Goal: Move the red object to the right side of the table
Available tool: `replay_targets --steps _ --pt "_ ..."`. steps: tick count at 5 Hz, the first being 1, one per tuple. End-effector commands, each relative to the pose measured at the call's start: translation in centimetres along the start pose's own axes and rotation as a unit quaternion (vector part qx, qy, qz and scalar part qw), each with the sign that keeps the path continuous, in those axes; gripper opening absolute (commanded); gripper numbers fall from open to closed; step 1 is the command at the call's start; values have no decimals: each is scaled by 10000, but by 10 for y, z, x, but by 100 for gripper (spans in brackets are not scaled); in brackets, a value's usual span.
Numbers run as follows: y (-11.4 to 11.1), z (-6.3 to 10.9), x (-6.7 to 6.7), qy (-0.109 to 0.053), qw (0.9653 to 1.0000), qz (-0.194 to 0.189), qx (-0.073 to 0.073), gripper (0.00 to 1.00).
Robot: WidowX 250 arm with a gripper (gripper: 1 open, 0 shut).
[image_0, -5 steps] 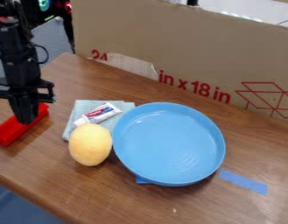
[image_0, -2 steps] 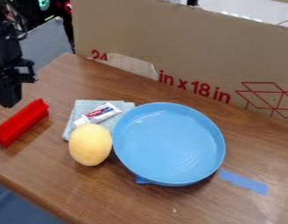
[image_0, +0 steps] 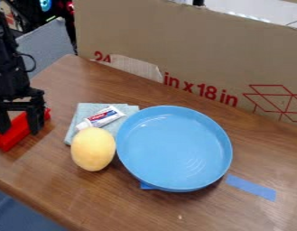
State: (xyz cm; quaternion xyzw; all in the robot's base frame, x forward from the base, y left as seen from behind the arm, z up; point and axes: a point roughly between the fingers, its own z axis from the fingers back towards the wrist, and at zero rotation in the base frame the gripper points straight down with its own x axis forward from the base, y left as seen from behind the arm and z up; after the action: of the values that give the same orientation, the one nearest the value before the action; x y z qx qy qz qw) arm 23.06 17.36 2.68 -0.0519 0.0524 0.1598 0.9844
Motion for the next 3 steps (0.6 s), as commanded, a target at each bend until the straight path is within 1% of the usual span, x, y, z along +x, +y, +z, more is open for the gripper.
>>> replay_targets --steps 1,2,3 --pt "-13 7 2 -146 9999 -39 -43 100" --pt "-10 7 5 -197 9997 -97 -60 0" --pt "0 -3 4 -254 9995 -102 -147 0"
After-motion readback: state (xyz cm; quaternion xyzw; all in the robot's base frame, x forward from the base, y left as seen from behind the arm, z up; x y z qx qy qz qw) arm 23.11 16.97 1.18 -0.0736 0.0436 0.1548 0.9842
